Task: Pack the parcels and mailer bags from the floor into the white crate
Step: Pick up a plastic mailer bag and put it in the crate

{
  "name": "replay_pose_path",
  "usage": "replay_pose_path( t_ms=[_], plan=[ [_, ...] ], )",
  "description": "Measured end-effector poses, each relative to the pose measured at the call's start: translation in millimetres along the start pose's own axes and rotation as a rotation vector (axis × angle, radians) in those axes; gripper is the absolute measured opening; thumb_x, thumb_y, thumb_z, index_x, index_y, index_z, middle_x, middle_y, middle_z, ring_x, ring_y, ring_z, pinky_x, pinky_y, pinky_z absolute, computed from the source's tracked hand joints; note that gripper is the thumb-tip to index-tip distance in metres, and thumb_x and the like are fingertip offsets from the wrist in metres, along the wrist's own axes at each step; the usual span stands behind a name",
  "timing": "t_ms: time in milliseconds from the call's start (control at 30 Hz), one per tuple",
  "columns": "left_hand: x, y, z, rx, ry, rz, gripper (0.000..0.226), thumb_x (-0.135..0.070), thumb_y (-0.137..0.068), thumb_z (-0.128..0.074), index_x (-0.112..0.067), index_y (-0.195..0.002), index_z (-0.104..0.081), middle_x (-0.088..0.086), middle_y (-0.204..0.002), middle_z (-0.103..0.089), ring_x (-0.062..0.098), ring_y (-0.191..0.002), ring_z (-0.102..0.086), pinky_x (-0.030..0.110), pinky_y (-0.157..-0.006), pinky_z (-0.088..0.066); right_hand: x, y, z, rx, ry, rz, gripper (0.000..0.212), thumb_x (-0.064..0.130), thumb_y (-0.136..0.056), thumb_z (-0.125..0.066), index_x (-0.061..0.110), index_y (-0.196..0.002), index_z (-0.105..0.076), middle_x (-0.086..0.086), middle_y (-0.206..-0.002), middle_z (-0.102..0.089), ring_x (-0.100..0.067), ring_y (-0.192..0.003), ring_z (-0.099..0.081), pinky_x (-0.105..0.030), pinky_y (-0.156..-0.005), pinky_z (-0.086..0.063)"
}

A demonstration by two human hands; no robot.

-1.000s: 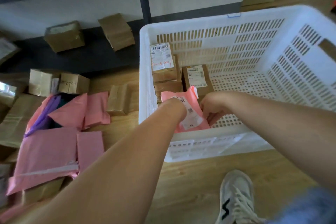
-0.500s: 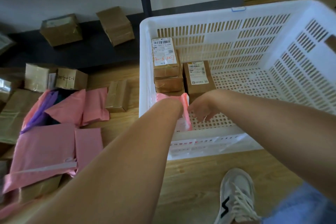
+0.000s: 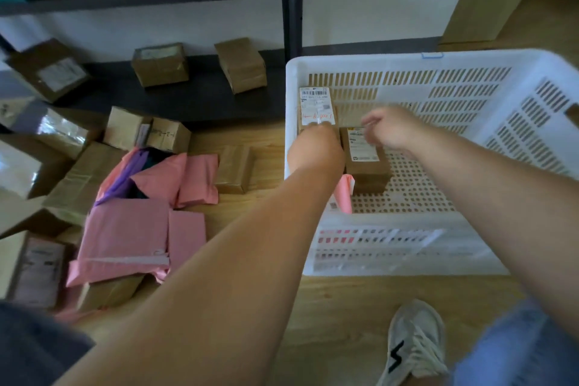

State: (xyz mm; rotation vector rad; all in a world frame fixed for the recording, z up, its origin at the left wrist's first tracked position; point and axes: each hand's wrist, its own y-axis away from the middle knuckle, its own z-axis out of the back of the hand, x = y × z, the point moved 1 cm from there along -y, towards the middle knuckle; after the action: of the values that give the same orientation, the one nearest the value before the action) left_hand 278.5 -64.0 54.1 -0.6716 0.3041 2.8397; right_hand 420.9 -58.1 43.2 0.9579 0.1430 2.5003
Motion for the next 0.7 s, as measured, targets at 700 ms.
replay_pose_path(
  t_ms=[700],
  plan=[
    [327.1,90.4,56.9,-0.395,0.084,0.637,0.048,-0.002,-0.084,-0.048,-0.016,-0.13,-0.057,0.008,-0.137,-0.049,0.027,-0.125,-0.045,0.038,-0.1,-0.041,155.0,98.0,-201.2,0.168,-0.145,0.403,0.03,0.011,-0.093,-0.056,0.027,-0.118,-0.06,0.007,-0.117,-0.06,-0.011,-0.107,-0.059,-0.028,-0.086,-0.049]
  ],
)
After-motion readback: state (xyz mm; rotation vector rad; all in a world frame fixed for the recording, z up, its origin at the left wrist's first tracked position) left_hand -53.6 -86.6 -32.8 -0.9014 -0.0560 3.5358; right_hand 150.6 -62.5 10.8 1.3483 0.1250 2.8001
